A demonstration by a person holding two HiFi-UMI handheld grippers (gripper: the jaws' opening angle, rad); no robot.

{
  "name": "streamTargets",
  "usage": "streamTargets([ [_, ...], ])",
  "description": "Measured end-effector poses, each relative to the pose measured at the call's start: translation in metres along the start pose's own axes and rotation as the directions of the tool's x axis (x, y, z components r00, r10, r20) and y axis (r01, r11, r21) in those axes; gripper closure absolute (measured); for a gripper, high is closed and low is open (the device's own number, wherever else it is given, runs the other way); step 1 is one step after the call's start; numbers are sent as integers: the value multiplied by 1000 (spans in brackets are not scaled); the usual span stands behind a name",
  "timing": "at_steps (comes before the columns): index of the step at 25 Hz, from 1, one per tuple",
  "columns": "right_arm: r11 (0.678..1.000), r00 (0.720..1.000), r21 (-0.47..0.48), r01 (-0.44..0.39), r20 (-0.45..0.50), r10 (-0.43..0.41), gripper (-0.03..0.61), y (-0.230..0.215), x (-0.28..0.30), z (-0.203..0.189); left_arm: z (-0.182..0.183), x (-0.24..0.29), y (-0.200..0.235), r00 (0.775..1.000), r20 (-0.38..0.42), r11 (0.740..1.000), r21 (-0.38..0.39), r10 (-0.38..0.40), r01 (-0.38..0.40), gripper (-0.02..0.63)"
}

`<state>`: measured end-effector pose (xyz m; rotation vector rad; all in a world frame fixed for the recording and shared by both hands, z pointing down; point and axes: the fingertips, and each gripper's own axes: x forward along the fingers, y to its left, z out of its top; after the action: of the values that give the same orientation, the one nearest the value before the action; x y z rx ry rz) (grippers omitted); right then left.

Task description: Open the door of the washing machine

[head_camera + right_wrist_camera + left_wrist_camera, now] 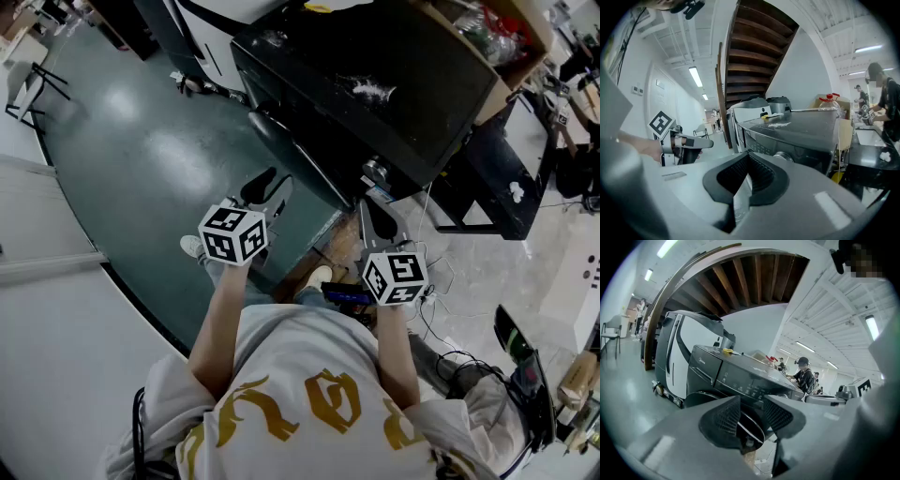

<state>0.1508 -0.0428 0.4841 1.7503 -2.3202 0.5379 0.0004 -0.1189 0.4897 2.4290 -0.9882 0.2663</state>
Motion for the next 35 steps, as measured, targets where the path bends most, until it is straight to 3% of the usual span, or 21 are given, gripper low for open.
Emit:
streamTargets([
  [13,1000,1000,23,17,8,-17,563,-5,0,-3,-9,8,1,999,-35,1000,4,6,-6,345],
  [22,994,998,89,58,-30,-55,549,-20,6,-23,-43,55,12,984,-176,1000,25,18,-14,342],
  [29,989,991,93,116,-72,-109,525,-38,13,-38,-72,104,22,961,-278,999,-43,-6,-6,322],
  [35,983,985,118,142,-115,-129,503,-48,10,-60,-96,137,30,946,-325,986,-163,-19,-36,295],
])
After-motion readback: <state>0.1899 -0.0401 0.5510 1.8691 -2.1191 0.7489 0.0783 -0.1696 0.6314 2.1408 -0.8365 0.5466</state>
